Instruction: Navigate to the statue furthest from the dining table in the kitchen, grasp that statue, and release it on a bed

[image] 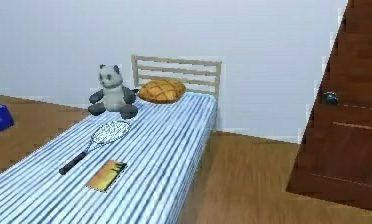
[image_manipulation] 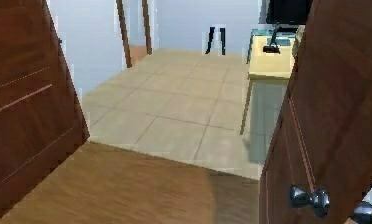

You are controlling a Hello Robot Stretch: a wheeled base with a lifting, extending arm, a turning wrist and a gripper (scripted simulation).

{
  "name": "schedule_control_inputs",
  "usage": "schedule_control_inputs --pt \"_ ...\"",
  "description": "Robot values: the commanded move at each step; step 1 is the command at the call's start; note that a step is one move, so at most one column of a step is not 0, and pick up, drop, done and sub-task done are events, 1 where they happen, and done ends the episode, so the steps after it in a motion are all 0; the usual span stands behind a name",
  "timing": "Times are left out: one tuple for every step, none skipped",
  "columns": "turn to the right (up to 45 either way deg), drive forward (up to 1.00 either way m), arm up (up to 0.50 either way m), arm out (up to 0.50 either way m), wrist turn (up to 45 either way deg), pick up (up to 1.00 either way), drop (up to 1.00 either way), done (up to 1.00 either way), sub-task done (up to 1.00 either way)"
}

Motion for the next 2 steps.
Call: schedule_control_inputs --pt "45.0 0.0 0.0 0.0 0.0 0.0 0.0 0.0 0.0" --pt "39.0 0.0 0.0 0.0 0.0 0.0 0.0 0.0 0.0"
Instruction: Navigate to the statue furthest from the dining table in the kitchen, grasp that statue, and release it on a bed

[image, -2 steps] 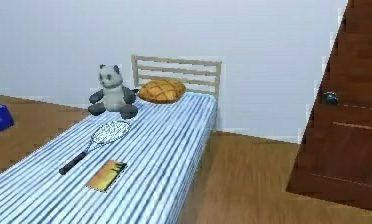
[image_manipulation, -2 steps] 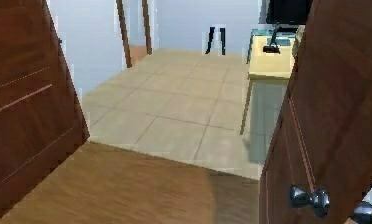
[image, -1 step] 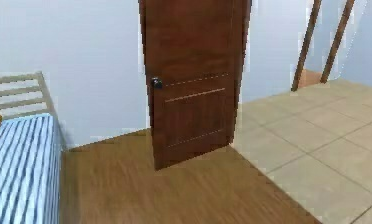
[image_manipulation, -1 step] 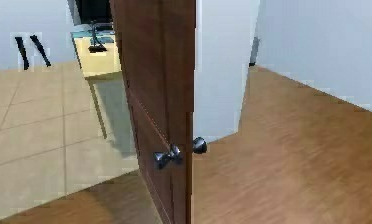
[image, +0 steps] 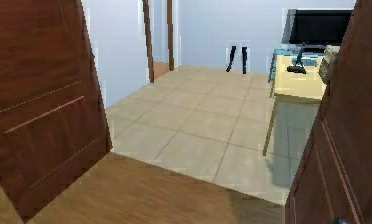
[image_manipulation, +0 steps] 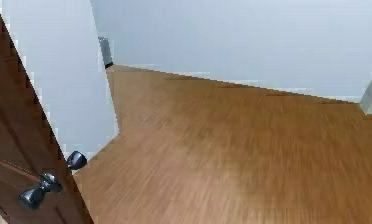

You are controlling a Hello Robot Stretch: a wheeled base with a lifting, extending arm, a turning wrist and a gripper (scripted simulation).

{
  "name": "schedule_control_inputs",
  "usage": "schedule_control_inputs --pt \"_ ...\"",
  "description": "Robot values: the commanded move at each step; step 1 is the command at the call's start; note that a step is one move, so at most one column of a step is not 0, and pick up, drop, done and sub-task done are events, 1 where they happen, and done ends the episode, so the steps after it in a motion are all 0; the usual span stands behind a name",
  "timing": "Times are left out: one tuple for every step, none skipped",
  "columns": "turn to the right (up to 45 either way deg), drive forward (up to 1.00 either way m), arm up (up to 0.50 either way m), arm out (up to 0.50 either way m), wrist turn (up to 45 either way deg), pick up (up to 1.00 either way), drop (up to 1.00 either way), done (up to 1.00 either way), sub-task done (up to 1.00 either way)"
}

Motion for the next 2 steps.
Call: schedule_control_inputs --pt "0.0 0.35 0.0 0.0 0.0 0.0 0.0 0.0 0.0" --pt "0.0 1.0 0.0 0.0 0.0 0.0 0.0 0.0 0.0"
